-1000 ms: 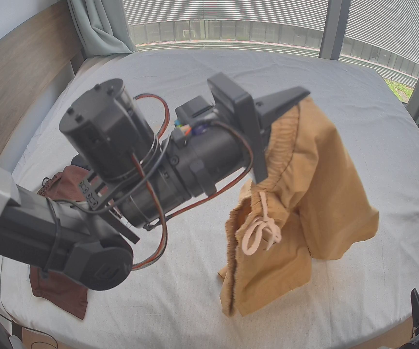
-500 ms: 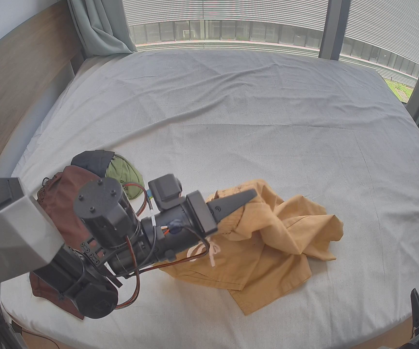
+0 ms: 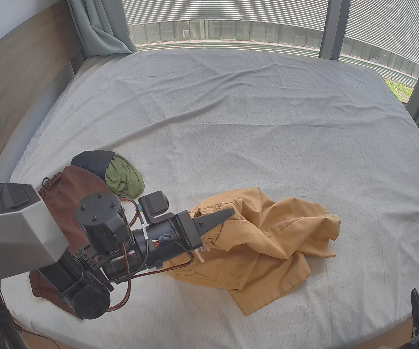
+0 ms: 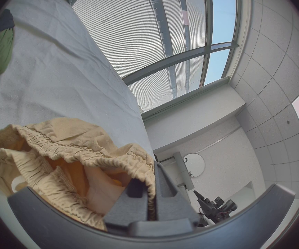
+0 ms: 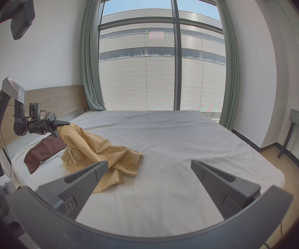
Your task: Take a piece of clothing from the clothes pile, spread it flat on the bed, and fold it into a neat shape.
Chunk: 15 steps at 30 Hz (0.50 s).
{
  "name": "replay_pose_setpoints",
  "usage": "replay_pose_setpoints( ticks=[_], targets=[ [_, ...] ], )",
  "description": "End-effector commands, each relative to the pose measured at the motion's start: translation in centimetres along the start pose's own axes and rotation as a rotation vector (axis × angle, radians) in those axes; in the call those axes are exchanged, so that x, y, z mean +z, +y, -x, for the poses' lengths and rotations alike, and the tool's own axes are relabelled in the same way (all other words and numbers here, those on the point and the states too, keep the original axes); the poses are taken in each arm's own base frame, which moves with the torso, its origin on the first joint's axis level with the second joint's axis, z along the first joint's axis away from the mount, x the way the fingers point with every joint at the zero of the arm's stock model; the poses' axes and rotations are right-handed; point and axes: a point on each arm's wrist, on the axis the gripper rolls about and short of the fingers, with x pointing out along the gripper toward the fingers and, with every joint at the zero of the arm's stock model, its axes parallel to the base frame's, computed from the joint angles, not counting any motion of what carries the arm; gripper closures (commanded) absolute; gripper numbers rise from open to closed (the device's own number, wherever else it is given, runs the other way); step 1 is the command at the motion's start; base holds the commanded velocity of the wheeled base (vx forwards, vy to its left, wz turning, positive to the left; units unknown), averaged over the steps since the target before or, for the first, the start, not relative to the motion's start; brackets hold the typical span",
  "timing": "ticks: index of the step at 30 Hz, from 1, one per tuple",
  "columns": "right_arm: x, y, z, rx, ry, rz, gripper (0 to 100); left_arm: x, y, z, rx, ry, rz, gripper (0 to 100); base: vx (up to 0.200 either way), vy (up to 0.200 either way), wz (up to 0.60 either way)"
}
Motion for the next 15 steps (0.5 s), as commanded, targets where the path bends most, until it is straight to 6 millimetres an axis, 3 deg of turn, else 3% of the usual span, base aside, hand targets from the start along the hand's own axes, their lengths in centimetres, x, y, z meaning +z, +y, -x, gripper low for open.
replay_pose_setpoints(
  ticks=[1,15],
  targets=[
    [-0.4,0.0,0.0,0.001,0.006,0.000,0,0.4,0.8,0.6,0.033,-0.014,-0.014,100,0.000,0.000,0.00],
    [-0.5,0.0,-0.1,0.001,0.007,0.000,0,2.7,4.2,3.3,0.154,-0.059,-0.245,100,0.000,0.000,0.00]
  ],
)
